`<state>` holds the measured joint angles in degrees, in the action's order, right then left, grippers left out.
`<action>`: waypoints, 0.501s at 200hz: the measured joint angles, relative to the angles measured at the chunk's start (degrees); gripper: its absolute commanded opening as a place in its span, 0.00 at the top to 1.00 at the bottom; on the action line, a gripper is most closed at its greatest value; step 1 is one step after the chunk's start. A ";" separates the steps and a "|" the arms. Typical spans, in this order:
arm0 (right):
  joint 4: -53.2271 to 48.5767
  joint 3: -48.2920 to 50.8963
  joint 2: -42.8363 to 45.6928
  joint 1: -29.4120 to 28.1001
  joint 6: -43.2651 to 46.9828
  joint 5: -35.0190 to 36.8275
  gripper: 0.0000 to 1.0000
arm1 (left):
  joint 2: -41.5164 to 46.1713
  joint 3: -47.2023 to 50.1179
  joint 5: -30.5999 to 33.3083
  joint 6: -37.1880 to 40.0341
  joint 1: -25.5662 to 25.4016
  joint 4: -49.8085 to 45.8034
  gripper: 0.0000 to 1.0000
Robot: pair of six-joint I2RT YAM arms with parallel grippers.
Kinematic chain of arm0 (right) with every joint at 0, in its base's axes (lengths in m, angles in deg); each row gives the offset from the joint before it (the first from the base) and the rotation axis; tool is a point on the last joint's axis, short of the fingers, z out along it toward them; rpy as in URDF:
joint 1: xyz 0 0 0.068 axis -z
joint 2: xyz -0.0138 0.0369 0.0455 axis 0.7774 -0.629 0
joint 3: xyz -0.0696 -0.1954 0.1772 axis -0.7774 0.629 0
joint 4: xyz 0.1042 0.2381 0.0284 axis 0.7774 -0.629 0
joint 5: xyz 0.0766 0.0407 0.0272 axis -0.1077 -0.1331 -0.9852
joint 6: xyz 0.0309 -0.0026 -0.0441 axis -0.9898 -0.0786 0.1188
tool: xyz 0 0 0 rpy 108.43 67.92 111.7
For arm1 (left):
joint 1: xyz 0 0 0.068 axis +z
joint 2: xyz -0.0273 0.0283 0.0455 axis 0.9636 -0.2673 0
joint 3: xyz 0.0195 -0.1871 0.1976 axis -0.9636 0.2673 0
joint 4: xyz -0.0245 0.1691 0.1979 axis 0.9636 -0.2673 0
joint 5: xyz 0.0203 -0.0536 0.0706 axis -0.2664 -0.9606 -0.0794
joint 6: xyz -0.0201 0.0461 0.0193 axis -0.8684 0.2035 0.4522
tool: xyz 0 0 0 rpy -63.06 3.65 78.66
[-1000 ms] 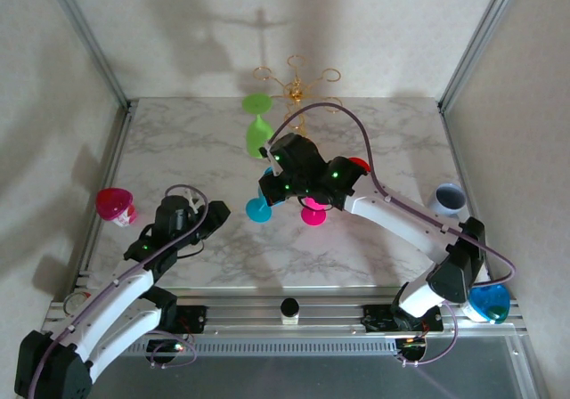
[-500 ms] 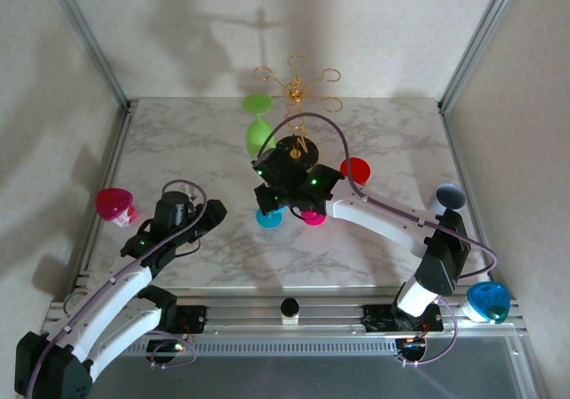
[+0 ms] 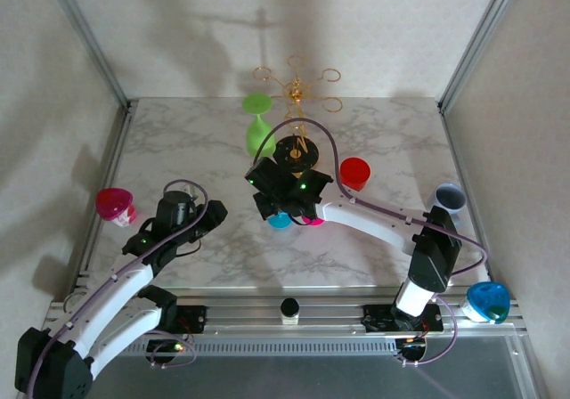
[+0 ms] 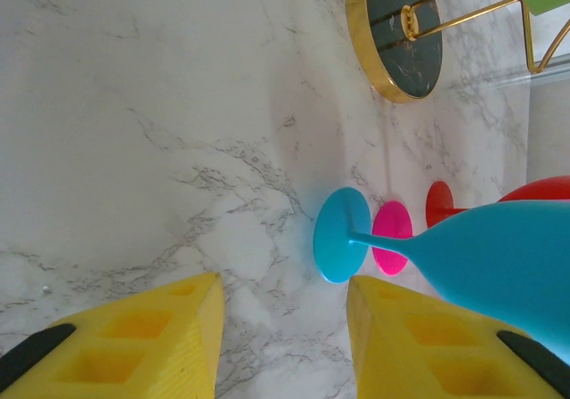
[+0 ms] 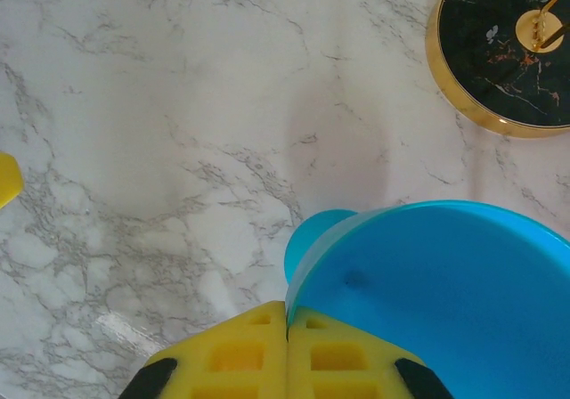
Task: Take the wine glass off the wine glass rack
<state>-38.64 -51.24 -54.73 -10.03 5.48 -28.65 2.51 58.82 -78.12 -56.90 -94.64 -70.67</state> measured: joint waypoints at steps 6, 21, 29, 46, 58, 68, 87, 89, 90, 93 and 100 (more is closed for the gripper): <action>0.00 0.00 0.00 0.00 0.00 0.22 1.00 | -0.02 0.00 0.00 0.02 0.00 0.00 0.58; -0.02 0.00 -0.04 0.00 0.02 0.70 1.00 | -0.02 0.00 -0.02 0.02 0.00 0.02 0.58; -0.02 0.00 -0.09 0.00 0.02 0.90 1.00 | -0.02 0.00 -0.02 0.02 0.00 0.02 0.58; -0.02 0.00 -0.31 0.00 0.02 1.05 1.00 | -0.35 0.00 -0.02 0.02 0.00 0.07 0.58; -0.02 0.00 -0.55 0.00 0.02 1.05 1.00 | -0.55 0.00 -0.02 0.02 0.00 0.07 0.58; -0.02 0.00 -0.81 0.00 0.02 1.05 1.00 | -0.61 0.00 -0.02 0.02 0.00 0.07 0.58; 0.00 0.00 -1.36 0.00 0.02 1.05 1.00 | -0.61 0.00 -0.02 0.02 0.00 0.07 0.58; 0.00 0.00 -1.42 0.00 0.02 1.05 1.00 | -0.61 0.00 -0.02 0.02 0.00 0.07 0.58; 0.00 0.00 -1.46 0.00 0.02 1.05 1.00 | -0.61 0.00 -0.02 0.02 0.00 0.07 0.58; 0.00 0.00 -1.55 0.00 0.04 1.05 1.00 | -0.61 0.00 -0.02 0.02 0.00 0.07 0.58; 0.00 0.00 -1.75 0.00 0.11 1.05 1.00 | -0.61 0.00 -0.02 0.02 0.00 0.07 0.58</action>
<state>-38.64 -51.24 -56.48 -10.03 5.59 -27.60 1.90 58.82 -78.14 -56.88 -94.64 -70.60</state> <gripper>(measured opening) 0.049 0.418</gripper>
